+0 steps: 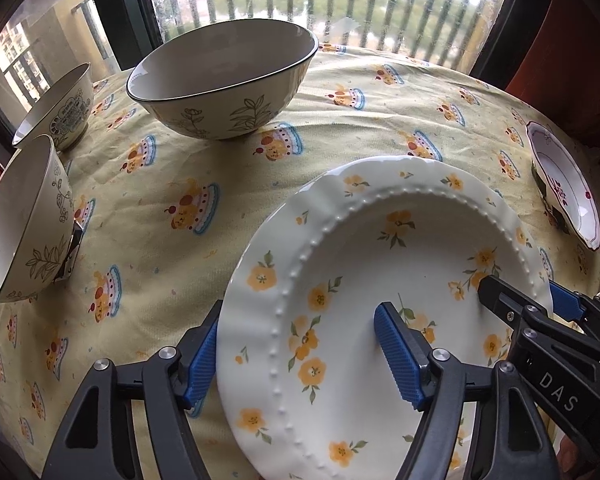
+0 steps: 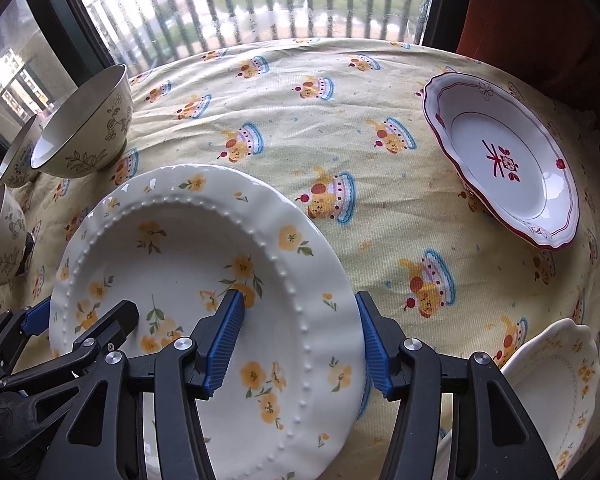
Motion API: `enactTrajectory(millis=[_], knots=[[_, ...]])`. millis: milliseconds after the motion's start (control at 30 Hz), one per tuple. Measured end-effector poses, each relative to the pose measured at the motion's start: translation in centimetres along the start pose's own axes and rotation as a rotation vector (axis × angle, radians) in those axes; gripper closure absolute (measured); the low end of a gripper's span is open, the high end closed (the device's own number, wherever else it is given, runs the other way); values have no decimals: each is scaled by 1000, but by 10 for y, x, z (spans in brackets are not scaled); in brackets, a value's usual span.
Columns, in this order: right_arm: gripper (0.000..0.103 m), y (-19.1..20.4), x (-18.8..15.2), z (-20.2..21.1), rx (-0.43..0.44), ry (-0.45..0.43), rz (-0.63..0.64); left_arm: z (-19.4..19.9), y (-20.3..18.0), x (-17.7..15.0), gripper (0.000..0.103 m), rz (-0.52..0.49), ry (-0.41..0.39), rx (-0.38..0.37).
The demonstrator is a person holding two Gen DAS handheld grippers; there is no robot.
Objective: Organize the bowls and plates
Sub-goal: 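Lift the beaded-rim plate and lower it onto the flower plate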
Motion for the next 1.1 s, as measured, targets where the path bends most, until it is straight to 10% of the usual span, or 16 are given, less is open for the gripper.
enactTrajectory(millis=[1100], knots=[[43,-11,-71,97,-83,-108,-153,86,-13,-41,30,-101,-127,-31]])
Point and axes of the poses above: each gripper's, at about its wrist camera, not at the fingertips, and z roughly against the way its jaws point, y to its left, x to its top, the point moved 6 cm from there along -z, roughly the way its jaws point, and after that the axes turned 15 degrees about -z, right-handed, at the moved point
